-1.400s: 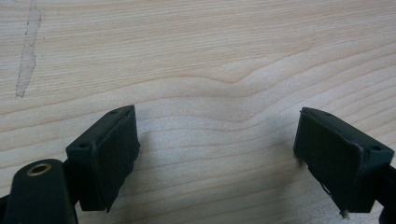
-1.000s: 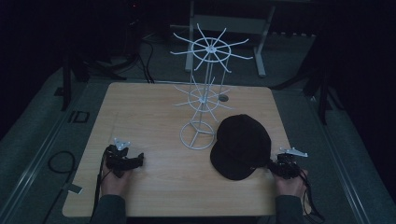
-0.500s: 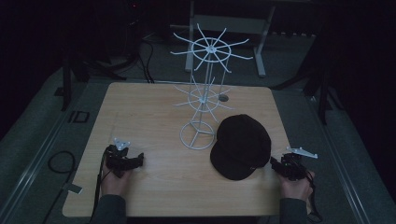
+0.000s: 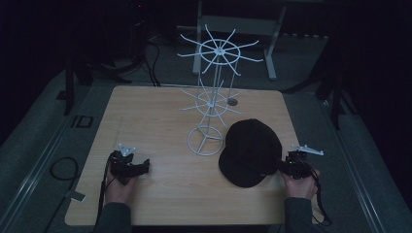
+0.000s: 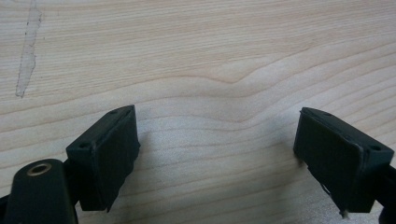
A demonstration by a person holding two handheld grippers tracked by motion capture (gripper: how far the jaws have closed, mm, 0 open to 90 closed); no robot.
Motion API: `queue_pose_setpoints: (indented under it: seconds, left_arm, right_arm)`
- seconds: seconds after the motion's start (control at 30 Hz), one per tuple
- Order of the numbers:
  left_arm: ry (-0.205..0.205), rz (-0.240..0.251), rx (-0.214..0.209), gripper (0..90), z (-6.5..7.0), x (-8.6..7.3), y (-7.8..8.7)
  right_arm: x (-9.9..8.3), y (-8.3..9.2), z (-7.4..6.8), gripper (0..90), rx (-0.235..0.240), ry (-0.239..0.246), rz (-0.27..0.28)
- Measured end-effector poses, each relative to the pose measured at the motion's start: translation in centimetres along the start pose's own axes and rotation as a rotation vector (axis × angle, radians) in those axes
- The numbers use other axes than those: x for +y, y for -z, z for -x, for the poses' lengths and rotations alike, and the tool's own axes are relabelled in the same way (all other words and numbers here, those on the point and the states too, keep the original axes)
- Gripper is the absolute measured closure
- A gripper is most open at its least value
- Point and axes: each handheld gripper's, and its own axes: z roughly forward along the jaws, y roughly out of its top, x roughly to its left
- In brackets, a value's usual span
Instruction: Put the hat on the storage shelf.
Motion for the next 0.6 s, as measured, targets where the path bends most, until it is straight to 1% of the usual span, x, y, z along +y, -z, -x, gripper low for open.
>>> queue_pose_setpoints:
  seconds: [0.13,0.2,0.27,0.3,0.4,0.47,0.5,0.57,0.6]
  left_arm:
    - [0.000,0.000,0.000,14.6,0.0,0.0,0.0]
    - [0.000,-0.001,0.000,14.6,0.0,0.0,0.0]
    - [-0.001,-0.002,0.000,14.5,0.0,0.0,0.0]
    - [0.000,-0.001,0.000,14.5,0.0,0.0,0.0]
    - [-0.001,-0.001,-0.001,14.6,0.0,0.0,0.0]
    - [0.000,-0.001,0.000,14.6,0.0,0.0,0.0]
    - [0.000,-0.001,-0.001,14.6,0.0,0.0,0.0]
    - [0.001,0.001,-0.001,14.6,0.0,0.0,0.0]
    - [0.000,0.001,-0.002,14.6,0.1,0.0,0.0]
  right_arm:
    - [0.1,-1.4,-0.2,48.9,0.000,-0.038,-0.045]
    - [0.2,-2.1,-0.2,49.8,-0.007,-0.049,-0.074]
    - [0.3,-2.7,-0.2,50.2,-0.002,-0.069,-0.103]
    - [0.3,-3.0,-0.2,49.8,-0.003,-0.073,-0.123]
    - [0.4,-3.8,-0.1,47.3,0.000,-0.091,-0.146]
    - [0.6,-3.9,-0.2,46.3,-0.007,-0.089,-0.156]
    - [0.7,-4.0,-0.3,44.3,-0.012,-0.086,-0.167]
    - [0.9,-4.1,-0.5,43.1,-0.031,-0.061,-0.182]
    - [1.0,-4.2,-0.6,44.2,-0.040,-0.048,-0.188]
